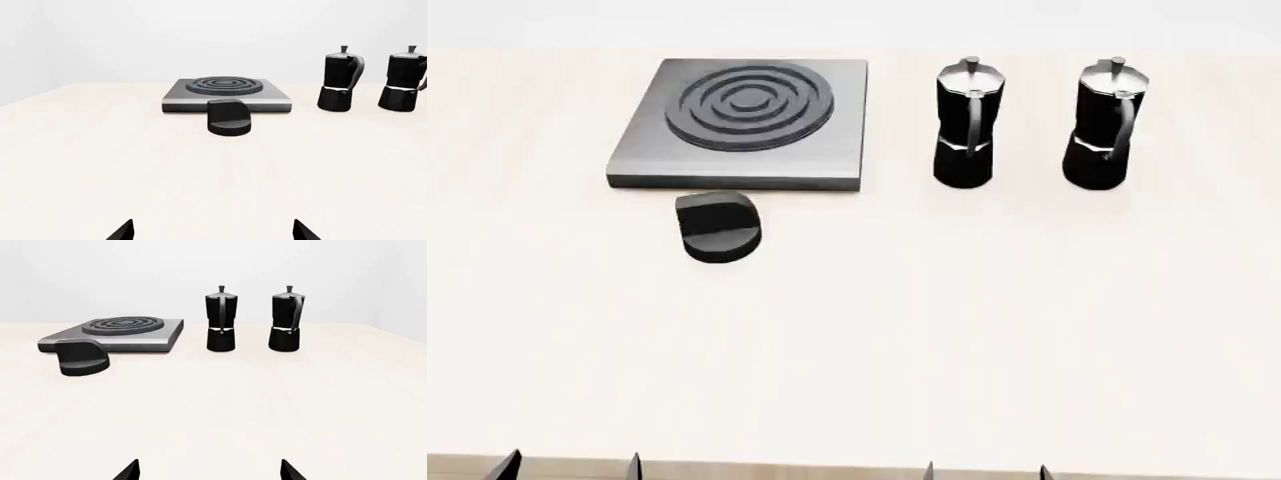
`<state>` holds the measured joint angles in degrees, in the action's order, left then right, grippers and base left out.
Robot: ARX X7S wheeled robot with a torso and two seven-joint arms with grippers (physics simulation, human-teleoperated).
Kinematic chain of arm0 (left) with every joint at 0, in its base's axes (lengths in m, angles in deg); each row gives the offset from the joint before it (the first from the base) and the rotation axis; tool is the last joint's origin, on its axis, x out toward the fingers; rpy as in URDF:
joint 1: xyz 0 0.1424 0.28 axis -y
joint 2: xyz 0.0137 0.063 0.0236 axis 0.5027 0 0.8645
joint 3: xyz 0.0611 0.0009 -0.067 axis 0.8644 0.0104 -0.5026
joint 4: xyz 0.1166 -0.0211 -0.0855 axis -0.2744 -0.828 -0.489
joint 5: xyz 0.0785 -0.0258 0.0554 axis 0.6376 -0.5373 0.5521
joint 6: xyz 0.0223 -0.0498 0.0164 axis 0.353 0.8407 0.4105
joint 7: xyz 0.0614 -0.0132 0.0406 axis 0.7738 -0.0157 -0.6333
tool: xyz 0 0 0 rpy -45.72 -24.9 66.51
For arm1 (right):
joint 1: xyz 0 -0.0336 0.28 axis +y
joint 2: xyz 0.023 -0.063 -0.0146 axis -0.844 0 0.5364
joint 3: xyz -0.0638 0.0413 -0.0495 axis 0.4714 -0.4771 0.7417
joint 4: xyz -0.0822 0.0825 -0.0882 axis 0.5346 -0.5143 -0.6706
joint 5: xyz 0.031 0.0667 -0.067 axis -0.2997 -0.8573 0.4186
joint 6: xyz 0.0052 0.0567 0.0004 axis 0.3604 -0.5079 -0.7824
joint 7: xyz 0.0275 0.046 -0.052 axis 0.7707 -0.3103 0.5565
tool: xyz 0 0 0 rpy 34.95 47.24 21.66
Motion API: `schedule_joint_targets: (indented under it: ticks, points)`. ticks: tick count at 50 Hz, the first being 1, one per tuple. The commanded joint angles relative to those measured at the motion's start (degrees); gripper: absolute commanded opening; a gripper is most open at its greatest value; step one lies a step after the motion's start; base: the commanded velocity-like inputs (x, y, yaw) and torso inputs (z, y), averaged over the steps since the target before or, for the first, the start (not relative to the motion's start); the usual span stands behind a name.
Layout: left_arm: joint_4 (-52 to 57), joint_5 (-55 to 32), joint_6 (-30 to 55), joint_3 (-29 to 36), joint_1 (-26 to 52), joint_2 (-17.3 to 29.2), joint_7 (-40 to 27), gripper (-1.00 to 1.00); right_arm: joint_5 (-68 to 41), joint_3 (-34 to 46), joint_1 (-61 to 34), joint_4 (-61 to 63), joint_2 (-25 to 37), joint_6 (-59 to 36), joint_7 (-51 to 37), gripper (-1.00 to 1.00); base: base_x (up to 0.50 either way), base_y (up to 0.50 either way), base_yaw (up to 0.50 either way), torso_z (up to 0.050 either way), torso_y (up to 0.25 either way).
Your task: Turn off the stove.
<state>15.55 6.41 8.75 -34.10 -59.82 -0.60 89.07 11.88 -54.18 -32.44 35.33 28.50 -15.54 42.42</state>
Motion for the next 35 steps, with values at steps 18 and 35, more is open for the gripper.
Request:
schedule_joint_targets:
  ticks: [18, 35]
  points:
    - [-0.03, -3.61, 1.51, 3.25, 0.41, 3.21, -4.73, 1.00, -4.02, 3.90, 0.32, 0.32, 3.29, 0.33, -3.53, 1.00, 0.00, 0.00, 0.00, 0.000, 0.000]
    - [8.07, -2.28, -2.91, 6.18, -2.53, 5.48, -5.81, 1.00, -4.50, 4.87, 2.31, 10.92, 5.19, -2.73, -6.50, 1.00, 0.00, 0.00, 0.00, 0.000, 0.000]
